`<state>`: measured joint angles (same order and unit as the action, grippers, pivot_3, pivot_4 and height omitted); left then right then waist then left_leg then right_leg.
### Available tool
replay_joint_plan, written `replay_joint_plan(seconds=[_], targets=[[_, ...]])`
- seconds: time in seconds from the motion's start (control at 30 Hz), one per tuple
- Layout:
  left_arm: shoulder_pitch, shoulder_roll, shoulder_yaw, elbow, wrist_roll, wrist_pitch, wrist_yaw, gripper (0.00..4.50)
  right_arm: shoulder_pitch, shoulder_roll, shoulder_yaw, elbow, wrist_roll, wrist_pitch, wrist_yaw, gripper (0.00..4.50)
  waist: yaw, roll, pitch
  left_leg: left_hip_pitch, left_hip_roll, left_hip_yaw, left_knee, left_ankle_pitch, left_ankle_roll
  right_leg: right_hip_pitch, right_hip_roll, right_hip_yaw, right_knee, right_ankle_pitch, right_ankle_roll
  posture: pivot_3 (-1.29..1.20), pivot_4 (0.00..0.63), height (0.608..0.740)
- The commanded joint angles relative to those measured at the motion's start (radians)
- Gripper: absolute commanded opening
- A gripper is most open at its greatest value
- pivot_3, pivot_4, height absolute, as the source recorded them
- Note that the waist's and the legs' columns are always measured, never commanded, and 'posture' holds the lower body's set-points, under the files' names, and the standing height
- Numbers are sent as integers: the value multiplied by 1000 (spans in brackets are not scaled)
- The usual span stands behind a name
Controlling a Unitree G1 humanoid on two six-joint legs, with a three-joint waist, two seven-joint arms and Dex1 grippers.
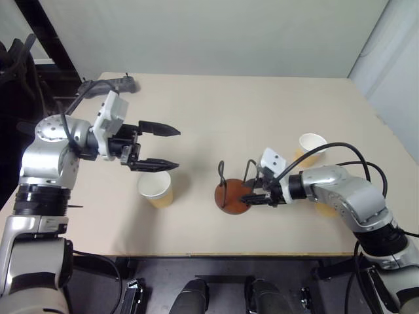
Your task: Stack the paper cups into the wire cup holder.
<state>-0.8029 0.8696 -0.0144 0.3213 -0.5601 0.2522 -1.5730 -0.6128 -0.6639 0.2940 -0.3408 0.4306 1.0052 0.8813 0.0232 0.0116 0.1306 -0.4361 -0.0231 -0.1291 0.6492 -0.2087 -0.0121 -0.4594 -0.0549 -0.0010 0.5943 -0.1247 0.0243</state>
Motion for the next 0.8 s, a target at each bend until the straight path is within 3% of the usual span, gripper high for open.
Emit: replay_joint_plan(seconds=[0.03, 0.13, 0.53, 0.8], targets=[[-28, 1, 18, -15, -1, -7, -41, 4500, -4, -4, -19, -34, 14, -10, 5, 3500, 0, 0, 0, 0, 0, 0, 0, 0, 0, 0, 0, 0, 0, 0, 0, 0, 150, 740], [-33, -4, 19, -28, 0, 7, -39, 4500, -13, -6, -28, -31, 17, -5, 6, 4492, 0, 0, 0, 0, 0, 0, 0, 0, 0, 0, 0, 0, 0, 0, 0, 0, 150, 740], [-66, -15, 18, -31, 6, 32, -34, 4500, -61, -170, -67, -5, 80, -6, 168, 4492, 0, -1, 0, -1, 0, 0, 1, 0, 0, 0, 0, 0, 0, 0, 0, 0, 150, 740], [-76, -23, 16, -19, 13, 30, -40, 4500, -132, -186, -89, 103, 45, -45, 182, 4492, -1, 0, 0, -1, 0, 1, 1, 1, 1, 0, 0, 0, 0, 0, 0, 0, 150, 740]])
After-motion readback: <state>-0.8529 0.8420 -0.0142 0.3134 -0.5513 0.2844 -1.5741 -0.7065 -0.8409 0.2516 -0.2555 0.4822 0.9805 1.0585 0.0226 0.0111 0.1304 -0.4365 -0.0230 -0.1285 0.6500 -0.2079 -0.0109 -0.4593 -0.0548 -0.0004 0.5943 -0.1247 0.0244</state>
